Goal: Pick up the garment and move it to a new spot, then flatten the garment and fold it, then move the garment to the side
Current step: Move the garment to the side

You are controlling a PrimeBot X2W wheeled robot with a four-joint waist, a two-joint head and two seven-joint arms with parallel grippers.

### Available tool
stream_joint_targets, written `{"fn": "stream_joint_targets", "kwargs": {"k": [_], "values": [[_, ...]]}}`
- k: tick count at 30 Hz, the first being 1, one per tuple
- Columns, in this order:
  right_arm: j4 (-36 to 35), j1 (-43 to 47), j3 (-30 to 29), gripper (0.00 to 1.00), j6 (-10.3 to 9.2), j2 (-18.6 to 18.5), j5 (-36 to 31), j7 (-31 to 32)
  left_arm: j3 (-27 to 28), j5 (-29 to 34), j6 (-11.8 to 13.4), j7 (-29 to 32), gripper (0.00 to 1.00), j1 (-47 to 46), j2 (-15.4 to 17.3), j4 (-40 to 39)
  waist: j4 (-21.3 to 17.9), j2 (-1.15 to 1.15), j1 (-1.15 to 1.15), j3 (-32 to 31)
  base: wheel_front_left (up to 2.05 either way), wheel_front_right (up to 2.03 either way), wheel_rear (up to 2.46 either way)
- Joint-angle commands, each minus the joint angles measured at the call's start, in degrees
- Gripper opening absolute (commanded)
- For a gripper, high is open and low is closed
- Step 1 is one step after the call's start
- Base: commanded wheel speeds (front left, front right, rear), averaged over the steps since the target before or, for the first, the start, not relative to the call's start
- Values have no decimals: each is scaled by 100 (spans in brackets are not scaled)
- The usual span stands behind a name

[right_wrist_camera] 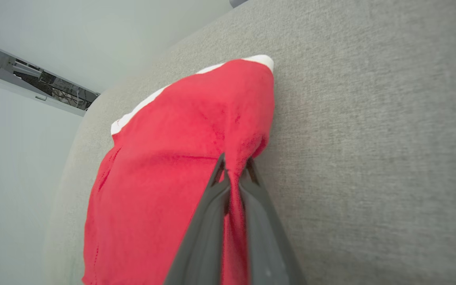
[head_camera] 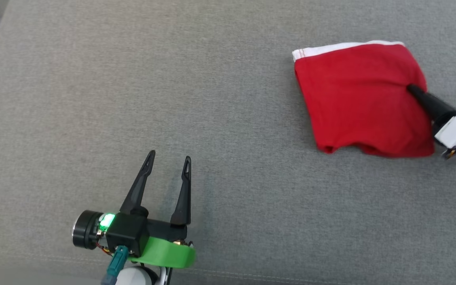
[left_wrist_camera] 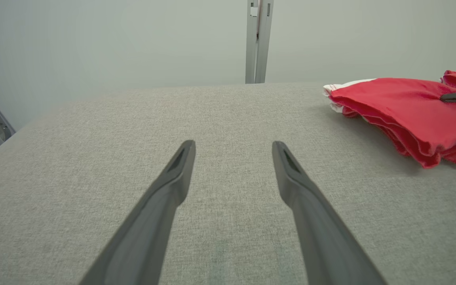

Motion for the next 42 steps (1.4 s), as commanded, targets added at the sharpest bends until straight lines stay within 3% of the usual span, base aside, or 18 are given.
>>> {"fn": "stream_joint_targets", "kwargs": {"k": [1,16,33,39,40,41,42], "values": [[-91,-162,40,0,2,-186,-102,-69,27,72,-26,1,100,-149,12,-40,-210,0,0,187,0,0,0],[-677,-1262,90,0,2,-1904,-654,-547,-9,632,-422,1,100,-1007,102,-370,-1228,0,0,1447,0,0,0],[-669,-1033,-333,0,2,-3477,-611,-913,-157,713,-377,5,100,-1378,379,-388,-1411,0,0,2101,0,0,0],[-570,-961,-360,0,1,-3878,-1032,-1083,-228,687,-371,7,100,-1455,429,-365,-1381,0,0,2191,0,0,0],[-525,-981,-362,23,1,-3915,-1179,-1140,-243,681,-374,7,100,-1466,430,-355,-1368,0,0,2202,0,0,0],[-472,-1000,-366,27,1,-3918,-1250,-1172,-253,678,-376,7,100,-1476,431,-349,-1358,0,0,2205,0,0,0],[-381,-1042,-389,39,1,-3927,-1408,-1230,-266,669,-377,7,100,-1489,432,-340,-1342,0,0,2207,0,0,0]]}}
